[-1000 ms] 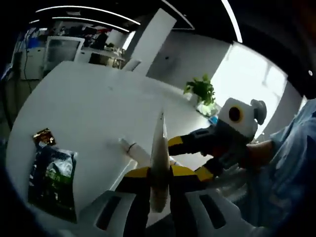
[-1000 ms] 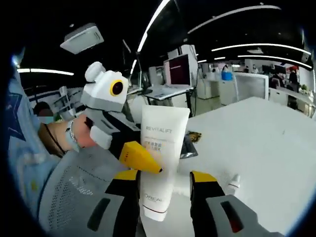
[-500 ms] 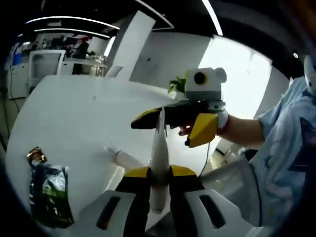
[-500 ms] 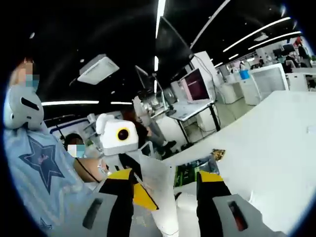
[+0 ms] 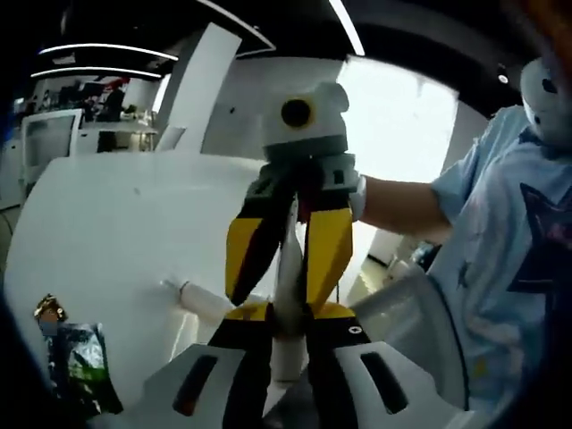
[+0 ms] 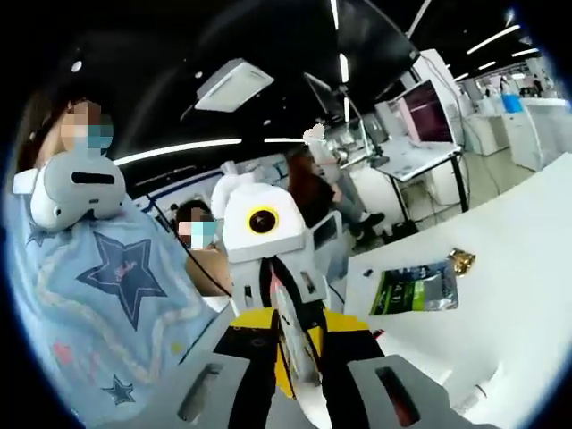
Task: Arrange the skincare products in the storage area until every visible bottle or jar stands upright without overlapping.
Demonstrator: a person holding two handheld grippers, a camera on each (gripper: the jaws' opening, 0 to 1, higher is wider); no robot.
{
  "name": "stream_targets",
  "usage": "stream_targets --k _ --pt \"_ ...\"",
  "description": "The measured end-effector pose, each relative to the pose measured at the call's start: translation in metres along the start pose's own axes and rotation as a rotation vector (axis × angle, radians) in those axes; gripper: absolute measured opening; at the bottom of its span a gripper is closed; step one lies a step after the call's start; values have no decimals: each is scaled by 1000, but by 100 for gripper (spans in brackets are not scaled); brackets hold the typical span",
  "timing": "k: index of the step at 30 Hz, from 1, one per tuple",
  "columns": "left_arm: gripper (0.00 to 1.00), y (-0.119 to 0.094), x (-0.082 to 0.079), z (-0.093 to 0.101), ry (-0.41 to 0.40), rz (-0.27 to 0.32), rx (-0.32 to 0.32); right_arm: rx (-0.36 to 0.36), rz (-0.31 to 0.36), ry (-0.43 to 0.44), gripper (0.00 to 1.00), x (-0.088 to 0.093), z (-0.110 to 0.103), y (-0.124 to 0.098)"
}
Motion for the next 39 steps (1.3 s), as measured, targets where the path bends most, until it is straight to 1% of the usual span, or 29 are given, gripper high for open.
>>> stream_targets --k 2,3,4,5,6,7,9,11,13,14,15,17,22,24,26,28,29,30,31,34,35,37,39 --pt "11 0 3 2 5 -23 17 -40 -76 16 4 2 -4 2" --pt "11 1 4 3 4 -36 23 -49 -126 6 3 4 -5 4" --pt "12 1 4 3 6 -40 23 -20 -129 -50 1 3 -3 7" --pt "12 1 6 3 1 -41 23 -34 -156 -104 0 2 -6 9" --pt "12 0 6 3 5 -42 21 -19 -168 -117 0 2 -6 9" --pt "13 -1 5 2 33 -37 9 2 -173 -127 0 1 -6 9" --pt "13 -1 5 1 28 -31 3 16 -187 -150 0 2 -8 9" --pt "14 0 5 1 29 -35 6 45 -204 -184 0 2 -8 8" --pt "14 1 5 1 37 -36 4 78 -226 -232 0 2 -9 6" --pt "15 1 5 1 48 -33 2 84 -230 -239 0 2 -9 6" --pt "15 2 5 0 68 -31 -4 113 -252 -285 0 2 -9 5" --pt "15 3 6 -1 88 -31 -10 133 -273 -315 0 3 -10 5" --pt "15 3 6 -4 167 -28 -35 213 -379 -463 0 4 -12 8" --pt "16 4 6 -6 194 -23 -44 240 -415 -505 0 4 -12 10" --pt "16 5 8 -7 225 -29 -53 264 -469 -539 0 7 -11 10" --pt "16 7 11 -8 264 -43 -53 275 -511 -561 0 10 -10 12" --pt "16 7 12 -8 267 -50 -53 275 -512 -560 0 11 -10 13" --pt "15 8 15 -8 276 -70 -53 288 -528 -552 0 14 -8 15" --pt "15 9 16 -9 276 -75 -52 293 -534 -549 0 15 -8 15" --pt "15 9 22 -10 275 -116 -55 323 -565 -541 0 21 -5 17" --pt "15 8 21 -11 273 -105 -52 339 -560 -536 0 19 -7 16" --pt "16 9 22 -12 258 -104 -49 351 -563 -534 0 19 -8 16" --pt "15 10 22 -11 275 -95 -40 379 -564 -498 0 18 -6 14"
Point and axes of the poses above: the point that each gripper's makers call its tool centre point, and the gripper's own axes: y roughly forward along the fingers, z roughly to its right, x roughly out of its underside, the point moved 5 cm from there along -y, roughly backward along the fingers, and after that the axes turned 11 degrees about z, right-handed, at the moved point
